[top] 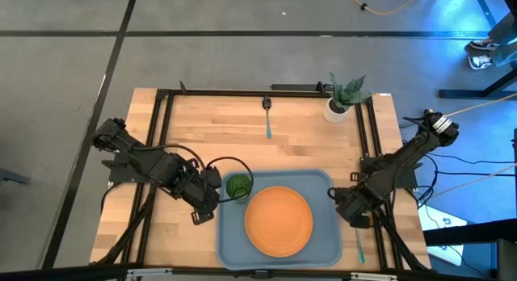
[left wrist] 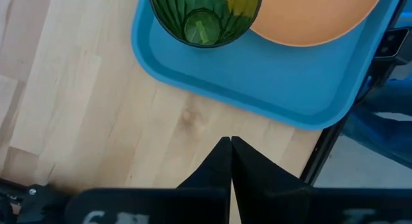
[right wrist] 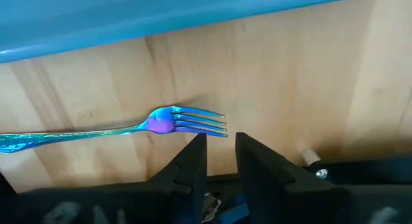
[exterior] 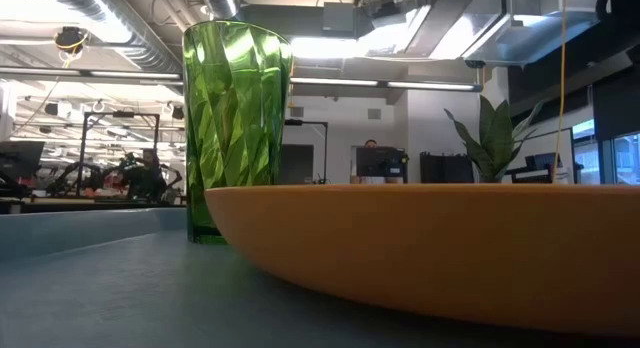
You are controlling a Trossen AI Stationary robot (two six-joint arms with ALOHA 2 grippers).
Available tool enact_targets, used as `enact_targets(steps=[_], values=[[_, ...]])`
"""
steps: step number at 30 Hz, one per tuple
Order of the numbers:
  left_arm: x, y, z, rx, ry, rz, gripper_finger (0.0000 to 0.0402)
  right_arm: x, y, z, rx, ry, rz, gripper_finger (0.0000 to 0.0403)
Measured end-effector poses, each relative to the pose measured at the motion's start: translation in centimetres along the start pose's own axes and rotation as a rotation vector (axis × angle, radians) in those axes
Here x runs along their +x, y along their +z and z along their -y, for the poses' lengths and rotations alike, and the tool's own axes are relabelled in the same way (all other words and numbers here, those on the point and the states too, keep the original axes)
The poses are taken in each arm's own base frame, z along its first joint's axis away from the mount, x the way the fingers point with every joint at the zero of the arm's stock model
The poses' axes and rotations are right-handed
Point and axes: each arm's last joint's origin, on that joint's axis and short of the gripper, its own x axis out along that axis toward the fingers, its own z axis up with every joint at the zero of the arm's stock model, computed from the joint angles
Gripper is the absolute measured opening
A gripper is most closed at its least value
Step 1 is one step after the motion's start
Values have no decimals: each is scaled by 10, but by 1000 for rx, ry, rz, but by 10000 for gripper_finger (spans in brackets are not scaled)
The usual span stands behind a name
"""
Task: Pick and place plate/cup/fork/spoon on tray
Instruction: Put the green fork on the right side of the gray serving tray
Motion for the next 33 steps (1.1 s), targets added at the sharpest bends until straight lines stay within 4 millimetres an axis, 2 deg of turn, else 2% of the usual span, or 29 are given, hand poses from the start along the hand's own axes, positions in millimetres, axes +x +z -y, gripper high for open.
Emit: enact_targets(steps=[12,33], values=[[0,0,0,1,3,4,0,0,0,-1,63,0,-1,87],[1,6,-4,6,24,27,0,33,-5,8,-191,26,-47,88]])
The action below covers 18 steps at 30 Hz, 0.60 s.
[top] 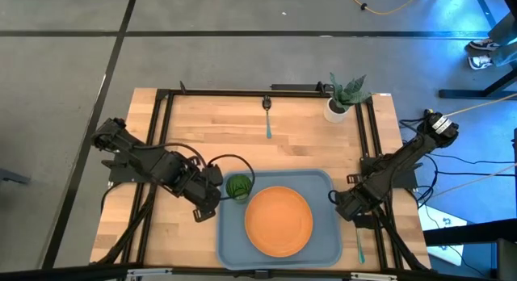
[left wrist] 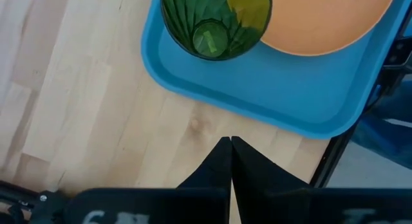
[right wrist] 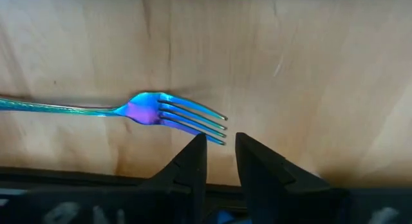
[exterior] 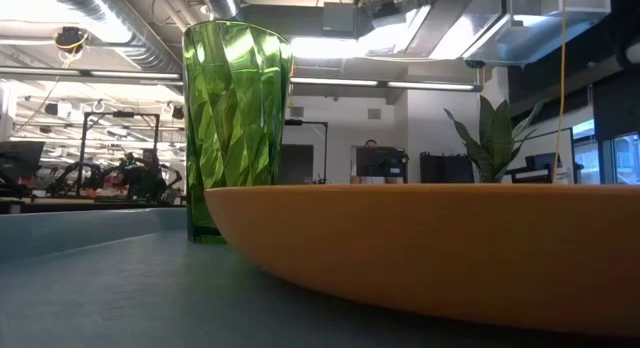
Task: Pick and place plate/cup/fork/spoon on tray
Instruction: Put the green fork on the right side of the gray serving tray
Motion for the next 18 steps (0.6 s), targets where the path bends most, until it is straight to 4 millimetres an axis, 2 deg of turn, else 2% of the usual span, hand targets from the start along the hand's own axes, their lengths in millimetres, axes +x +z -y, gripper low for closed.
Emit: enact_targets(steps=[18], values=[[1,7,-6,-29,8,5,0,21,-4,5,-53,55,-12,88]])
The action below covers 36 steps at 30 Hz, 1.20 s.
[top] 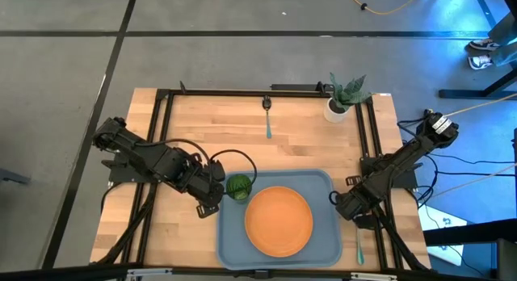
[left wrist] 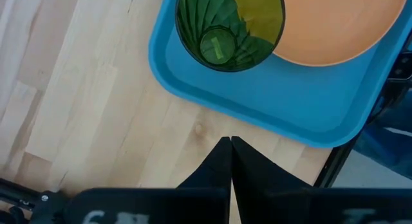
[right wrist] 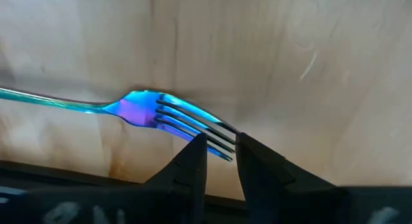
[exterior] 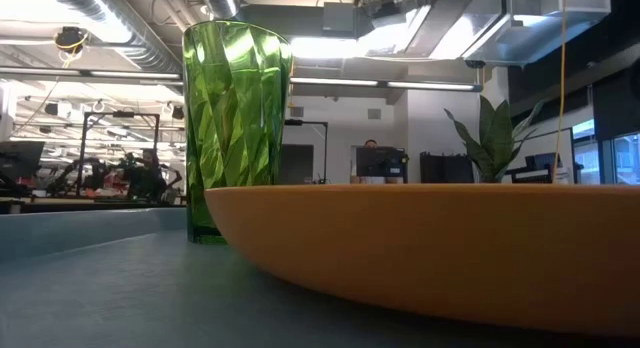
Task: Pick and place plate/cup/fork/spoon on tray
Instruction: Put the green fork on the right side of the gray serving tray
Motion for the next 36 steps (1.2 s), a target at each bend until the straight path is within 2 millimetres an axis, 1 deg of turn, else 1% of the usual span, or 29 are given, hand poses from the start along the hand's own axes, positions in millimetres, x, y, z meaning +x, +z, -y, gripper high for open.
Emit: enact_targets(steps=[10,12,18,24,30,36], values=[[0,0,0,-1,-1,0,0,1,2,-1,-64,20,17,84],[0,0,0,-1,-1,0,0,1,2,-1,-53,23,17,72],[0,0,0,-1,-1,0,0,0,2,-3,-54,60,8,11],[0,0,0,-1,-1,0,0,0,3,-3,-41,79,1,6],[0,0,0,-1,-1,0,0,-1,4,0,27,105,-21,2],[0,0,0,-1,-1,1,0,-15,14,1,49,128,13,0]])
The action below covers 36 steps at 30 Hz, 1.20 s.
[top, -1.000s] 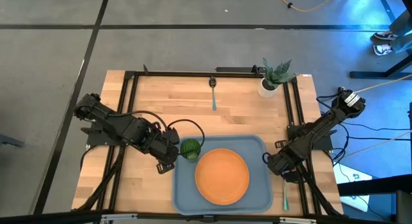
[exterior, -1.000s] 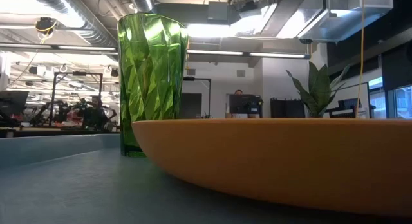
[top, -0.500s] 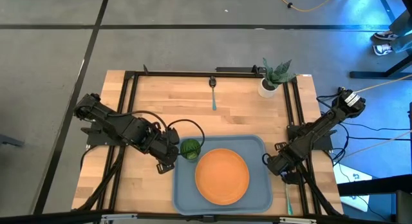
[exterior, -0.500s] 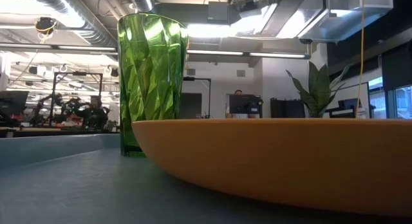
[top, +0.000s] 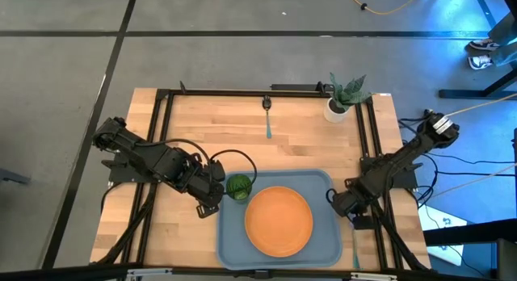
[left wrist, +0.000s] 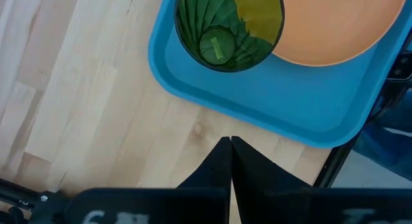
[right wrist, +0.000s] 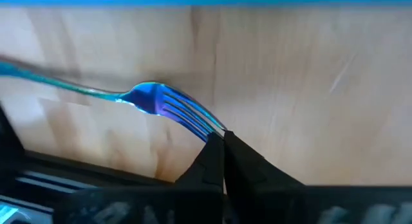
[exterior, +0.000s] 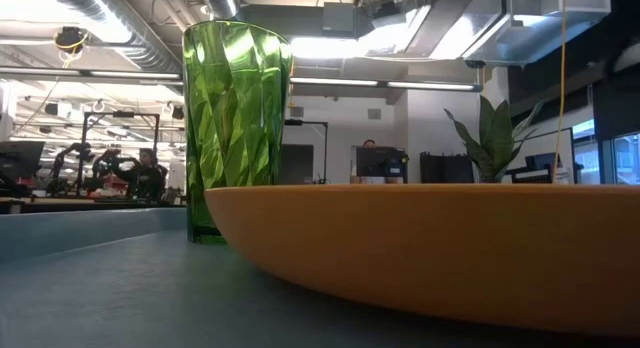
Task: Pick and place plate/cup/fork/spoon on tray
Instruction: Put the green fork on the right side of the gray serving tray
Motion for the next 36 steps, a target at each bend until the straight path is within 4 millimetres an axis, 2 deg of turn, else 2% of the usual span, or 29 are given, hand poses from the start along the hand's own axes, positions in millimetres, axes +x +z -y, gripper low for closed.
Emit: enact_targets(steps=[5,21,28,36], values=[[0,0,0,44,-2,-1,0,-19,3,0,23,10,17,0],[0,0,1,103,-7,1,0,-88,-12,-11,60,-81,-6,0],[0,0,1,130,-4,4,0,-117,-19,-7,101,-124,-23,0],[0,0,1,131,-2,6,0,-146,-17,-4,136,-97,29,0]])
